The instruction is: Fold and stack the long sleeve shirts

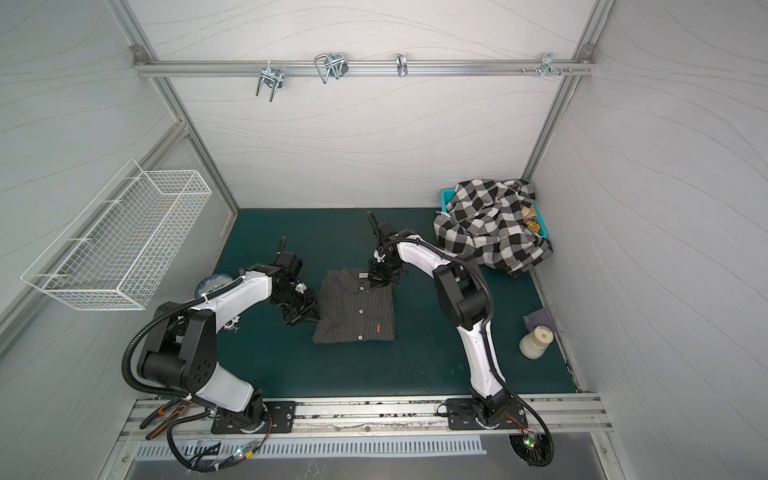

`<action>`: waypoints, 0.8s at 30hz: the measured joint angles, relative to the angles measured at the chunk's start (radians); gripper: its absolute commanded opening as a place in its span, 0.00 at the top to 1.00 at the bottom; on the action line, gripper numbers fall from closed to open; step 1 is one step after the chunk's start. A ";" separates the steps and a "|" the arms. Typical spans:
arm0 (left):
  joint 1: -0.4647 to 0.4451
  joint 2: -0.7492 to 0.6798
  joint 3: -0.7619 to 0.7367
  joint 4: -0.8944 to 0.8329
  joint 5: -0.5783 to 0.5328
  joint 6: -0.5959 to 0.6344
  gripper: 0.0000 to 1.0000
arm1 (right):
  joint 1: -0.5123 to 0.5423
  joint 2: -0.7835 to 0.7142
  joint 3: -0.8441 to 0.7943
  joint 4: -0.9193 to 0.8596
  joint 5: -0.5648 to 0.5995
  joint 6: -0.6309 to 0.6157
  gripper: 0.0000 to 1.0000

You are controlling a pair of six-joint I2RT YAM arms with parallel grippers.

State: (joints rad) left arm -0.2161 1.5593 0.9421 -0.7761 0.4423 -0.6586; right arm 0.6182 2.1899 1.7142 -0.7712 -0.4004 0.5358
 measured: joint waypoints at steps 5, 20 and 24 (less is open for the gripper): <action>0.000 0.000 0.000 0.000 0.000 0.001 0.88 | 0.001 0.023 -0.008 0.013 -0.002 -0.001 0.91; 0.061 0.000 0.068 -0.018 0.008 0.026 0.29 | 0.021 -0.309 -0.205 -0.015 0.006 -0.018 0.75; 0.089 0.000 0.068 -0.011 0.022 0.033 0.28 | 0.093 -0.444 -0.363 0.002 0.017 0.001 0.81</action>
State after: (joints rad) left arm -0.1268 1.5593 1.0096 -0.7868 0.4644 -0.6258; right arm 0.7113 1.7454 1.3514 -0.7696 -0.3836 0.5369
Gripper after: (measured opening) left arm 0.723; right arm 0.204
